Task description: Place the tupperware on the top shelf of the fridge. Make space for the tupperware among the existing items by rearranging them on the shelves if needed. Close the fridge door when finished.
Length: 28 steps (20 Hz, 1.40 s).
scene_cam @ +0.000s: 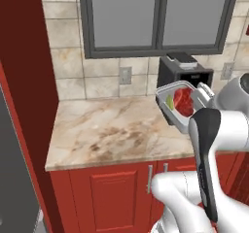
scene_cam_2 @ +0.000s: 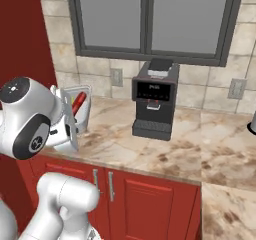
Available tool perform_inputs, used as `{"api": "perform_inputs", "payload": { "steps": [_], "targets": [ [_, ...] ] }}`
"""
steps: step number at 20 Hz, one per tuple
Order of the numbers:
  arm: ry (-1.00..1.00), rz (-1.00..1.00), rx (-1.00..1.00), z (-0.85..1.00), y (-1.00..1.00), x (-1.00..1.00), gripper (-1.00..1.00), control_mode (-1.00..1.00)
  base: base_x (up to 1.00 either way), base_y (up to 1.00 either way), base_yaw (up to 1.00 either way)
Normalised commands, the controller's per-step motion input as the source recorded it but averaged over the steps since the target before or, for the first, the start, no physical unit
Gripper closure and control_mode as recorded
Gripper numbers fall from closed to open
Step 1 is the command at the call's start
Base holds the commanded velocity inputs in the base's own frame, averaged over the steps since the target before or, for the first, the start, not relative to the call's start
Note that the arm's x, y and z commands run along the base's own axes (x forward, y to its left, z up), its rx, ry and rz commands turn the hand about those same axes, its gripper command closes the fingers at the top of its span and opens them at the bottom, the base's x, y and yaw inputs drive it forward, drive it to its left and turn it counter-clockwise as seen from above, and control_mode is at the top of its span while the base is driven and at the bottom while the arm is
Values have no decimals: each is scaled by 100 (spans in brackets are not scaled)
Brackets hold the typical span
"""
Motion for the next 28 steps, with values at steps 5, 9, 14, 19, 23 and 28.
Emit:
{"api": "perform_inputs", "payload": {
  "steps": [5,9,14,19,23,28],
  "targets": [
    [0,0,0,0,0,0,100,100,-99,12,47],
    [0,0,0,0,0,0,100,100,-90,4,67],
    [0,0,0,0,0,0,100,100,-66,13,71],
    [0,0,0,0,0,0,100,100,-1,54,61],
    [0,0,0,0,0,0,100,100,39,80,46],
    [0,0,0,0,0,0,100,100,63,91,40]
  ]
}}
